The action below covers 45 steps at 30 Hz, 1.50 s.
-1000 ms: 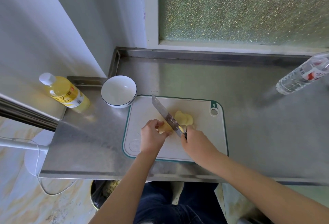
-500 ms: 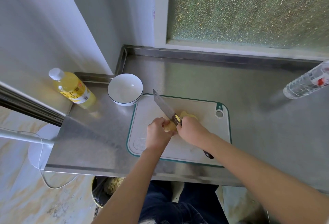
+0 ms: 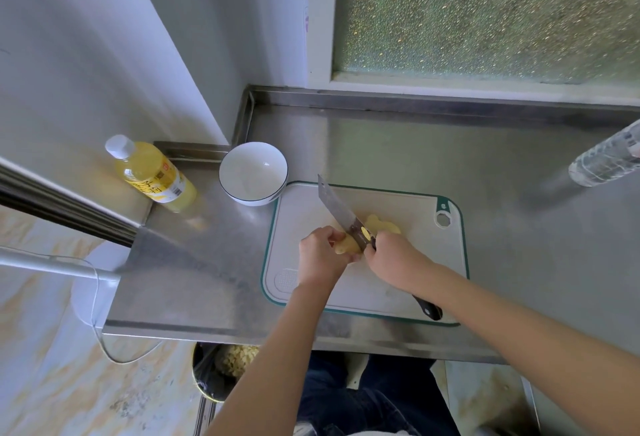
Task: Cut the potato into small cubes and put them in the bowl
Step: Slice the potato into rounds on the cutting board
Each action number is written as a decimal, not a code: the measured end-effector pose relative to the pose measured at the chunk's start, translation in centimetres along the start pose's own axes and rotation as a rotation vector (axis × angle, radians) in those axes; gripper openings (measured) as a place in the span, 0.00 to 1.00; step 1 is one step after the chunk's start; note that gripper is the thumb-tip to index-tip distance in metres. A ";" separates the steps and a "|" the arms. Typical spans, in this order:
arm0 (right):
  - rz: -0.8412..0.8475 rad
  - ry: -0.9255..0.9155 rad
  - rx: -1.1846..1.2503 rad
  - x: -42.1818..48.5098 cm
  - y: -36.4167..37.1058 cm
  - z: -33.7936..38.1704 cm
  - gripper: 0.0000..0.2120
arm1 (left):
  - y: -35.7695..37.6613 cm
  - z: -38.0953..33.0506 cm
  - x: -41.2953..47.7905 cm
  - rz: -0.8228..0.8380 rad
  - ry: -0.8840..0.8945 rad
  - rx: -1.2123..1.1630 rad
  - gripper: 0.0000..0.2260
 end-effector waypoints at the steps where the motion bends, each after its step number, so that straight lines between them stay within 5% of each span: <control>1: 0.017 0.006 -0.010 -0.3 -0.2 0.0 0.12 | 0.0 -0.1 0.1 0.007 0.002 0.007 0.15; 9: 0.106 0.038 -0.060 -3.2 -1.5 -0.9 0.20 | -0.2 0.0 0.3 0.045 -0.050 -0.032 0.16; 21: 0.070 -0.044 0.042 0.1 1.1 -0.9 0.09 | -0.1 0.1 0.4 0.054 -0.084 -0.017 0.16; 31: 0.049 -0.079 0.123 1.6 3.0 -2.9 0.14 | -0.3 0.2 0.5 0.067 -0.088 -0.035 0.15; 45: -0.003 -0.141 0.134 2.1 3.1 -3.8 0.07 | -0.1 0.8 -0.2 0.010 -0.066 -0.055 0.15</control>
Point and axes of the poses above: each hand's wrist, its own x-axis towards the middle knuckle, its own y-axis out of the palm, z = x × y, the point moved 5 cm from there along x, towards the middle knuckle, and after that the axes turned 9 degrees about -y, right-handed, at the moved point
